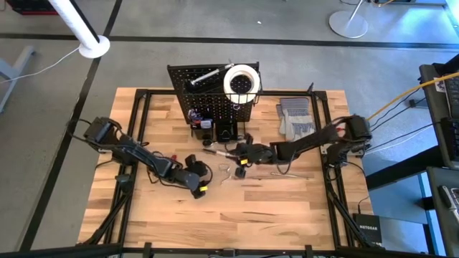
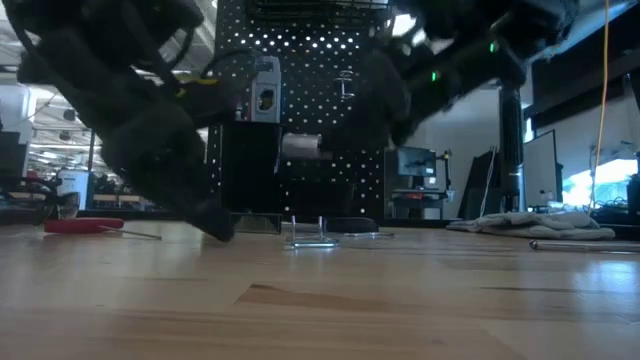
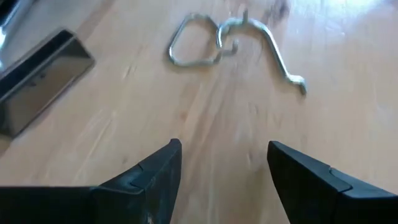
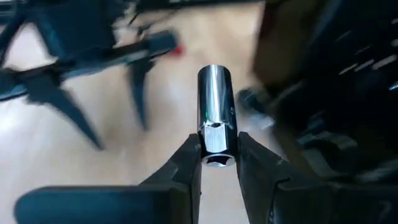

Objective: Hang tools onto peg board
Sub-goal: Put the socket into the right bin on the pegboard, then put the digital spirit level bar on the pegboard

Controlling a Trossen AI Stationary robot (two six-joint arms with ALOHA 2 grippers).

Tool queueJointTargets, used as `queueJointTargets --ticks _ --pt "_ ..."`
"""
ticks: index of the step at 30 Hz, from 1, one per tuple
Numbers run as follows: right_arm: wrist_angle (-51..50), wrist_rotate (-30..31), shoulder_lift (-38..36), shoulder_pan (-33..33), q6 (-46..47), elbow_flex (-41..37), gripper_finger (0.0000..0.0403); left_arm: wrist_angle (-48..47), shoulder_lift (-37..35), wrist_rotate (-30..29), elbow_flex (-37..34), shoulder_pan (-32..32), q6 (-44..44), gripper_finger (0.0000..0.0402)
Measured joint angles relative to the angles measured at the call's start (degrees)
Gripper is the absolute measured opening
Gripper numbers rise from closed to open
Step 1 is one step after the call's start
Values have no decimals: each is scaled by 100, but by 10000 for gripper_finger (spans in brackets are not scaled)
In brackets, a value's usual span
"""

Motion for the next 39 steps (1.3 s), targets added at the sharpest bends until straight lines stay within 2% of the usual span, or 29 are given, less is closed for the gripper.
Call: queueJointTargets --ticks 4,11,17,25,30,34,37,39 --pt "-251 721 -408 -131 -516 3 80 -423 -416 -29 0 -44 -145 223" --pt "-458 739 -313 -825 -452 3 81 -486 -788 -75 2 -36 34 223" --pt "-359 8 -171 -1199 -409 3 96 -367 -779 -77 0 56 56 223" --pt "-377 -120 -119 -1240 -374 3 160 -334 -772 -74 0 109 64 223" --pt "-536 -967 -412 -1227 -259 3 202 -379 -783 96 0 192 129 223" --pt "-441 -1807 -605 -928 -238 5 216 -440 -815 75 0 246 176 223" --pt "-330 -1851 -573 -545 -279 5 218 -497 -816 37 0 358 316 223" --pt "-185 -1622 -428 -297 -291 10 218 -517 -816 27 0 447 420 223"
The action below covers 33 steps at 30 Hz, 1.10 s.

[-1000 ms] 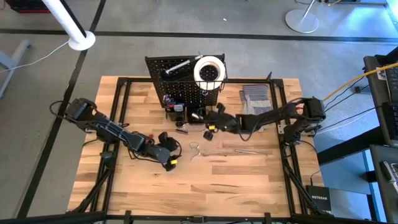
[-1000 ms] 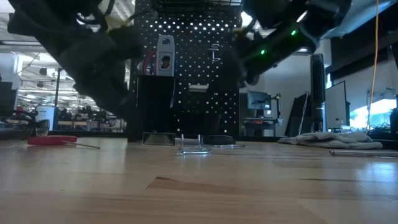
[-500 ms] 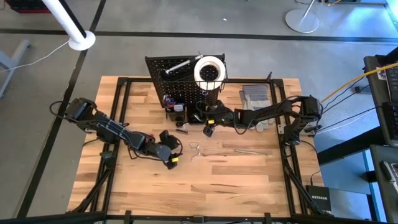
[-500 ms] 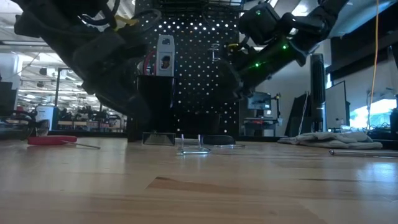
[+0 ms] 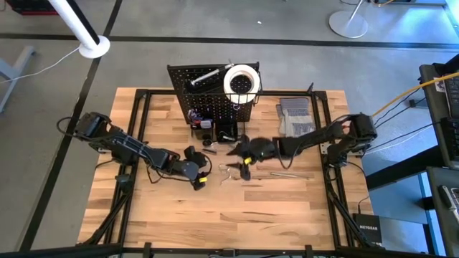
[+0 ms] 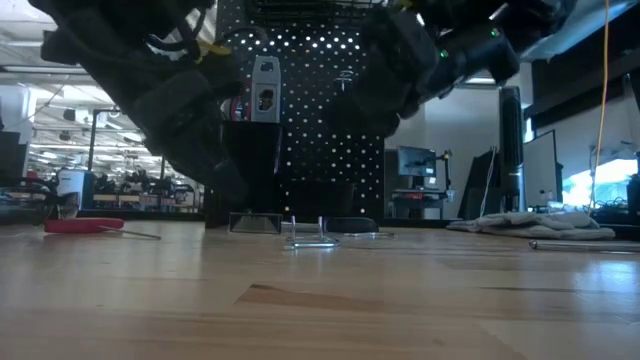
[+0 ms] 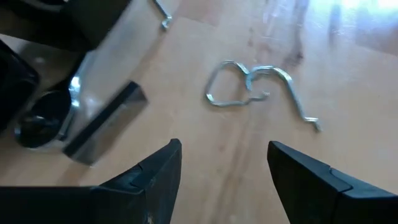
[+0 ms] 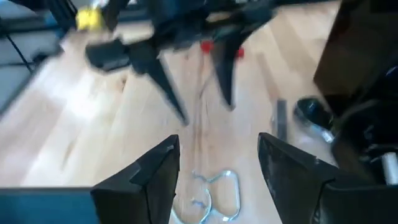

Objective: Hang tools onto peg board
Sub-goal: Put the digital spirit level bar on the pegboard

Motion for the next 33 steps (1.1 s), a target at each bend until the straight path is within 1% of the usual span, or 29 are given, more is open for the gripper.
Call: queueJointTargets --ticks 3,6,12,16,22,26,29,33 --pt "140 454 320 287 -15 0 218 -23 0 -20 -2 128 256 223" --pt "160 748 596 465 -8 0 218 -22 0 -36 -2 249 755 223" --pt "217 841 988 570 33 -2 218 17 40 -214 -2 557 2142 223" --pt "217 848 1034 556 143 -2 218 44 235 -213 0 878 2517 223" --pt "265 848 1034 556 143 -2 218 81 543 8 0 1204 2453 223" --pt "265 848 1034 558 143 -2 218 87 573 518 0 1272 2155 219" --pt "261 848 1034 557 143 -2 218 73 573 710 0 1277 1914 198" --pt "259 848 1034 556 134 -2 218 42 573 772 2 1291 1682 150"
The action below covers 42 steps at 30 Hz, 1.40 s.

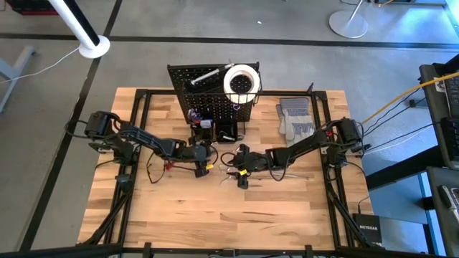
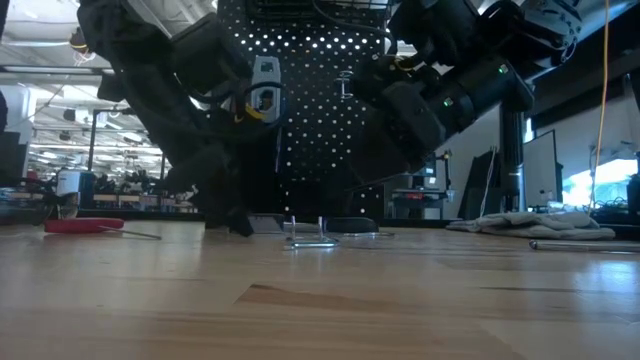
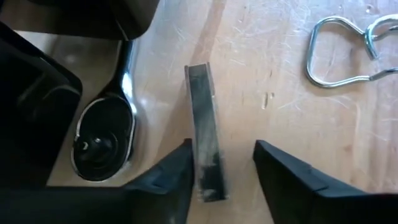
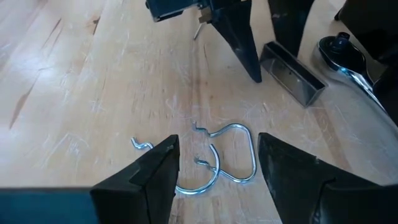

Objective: Hang tools onto peg board
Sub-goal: Put the digital spirit level bar on the pegboard

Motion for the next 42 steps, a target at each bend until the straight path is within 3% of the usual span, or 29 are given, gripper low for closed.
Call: queueJointTargets --ticks 8,15,24,28,35,42 --pt "-4 0 -8 2 0 0 218 0 -15 23 0 -22 -287 37" --pt "18 0 -124 2 4 -4 218 -57 -50 -6 252 -469 -557 36" --pt "256 -192 -127 2 13 -4 213 5 -58 -60 1003 -1052 -291 43" --pt "470 -427 -127 8 -57 -4 173 -2 -59 -117 1132 -1097 -172 39" --pt "660 -637 -133 7 -217 -2 56 -37 -59 -86 1134 -1062 -221 50" --pt "609 -639 -173 0 -321 -2 49 -36 -67 -68 1134 -1058 -420 56"
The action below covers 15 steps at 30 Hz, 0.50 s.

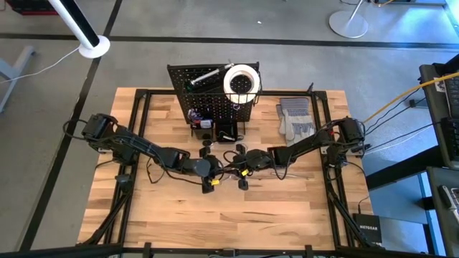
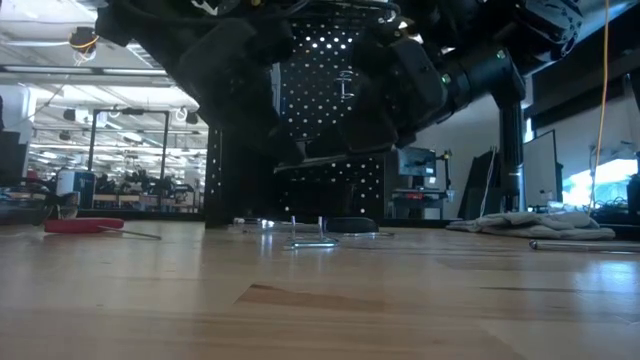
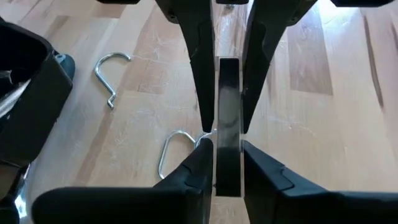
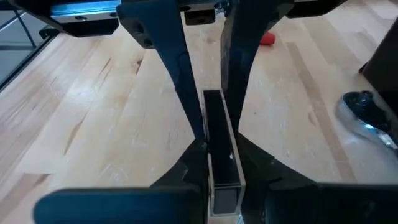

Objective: Hang tools onto peg board
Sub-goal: Put the digital spirit level bar on the pegboard

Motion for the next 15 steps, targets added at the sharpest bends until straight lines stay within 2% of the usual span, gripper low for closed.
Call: queueJointTargets --ticks 3,8,15 --pt "-162 234 -153 0 -25 0 49 -193 -136 -14 8 1 -103 74" --pt "-741 947 -586 -99 -291 0 53 -1162 -712 42 0 -4 -573 118" --pt "-983 1673 -780 -810 -375 4 55 -2706 -1720 103 0 -161 -1735 142"
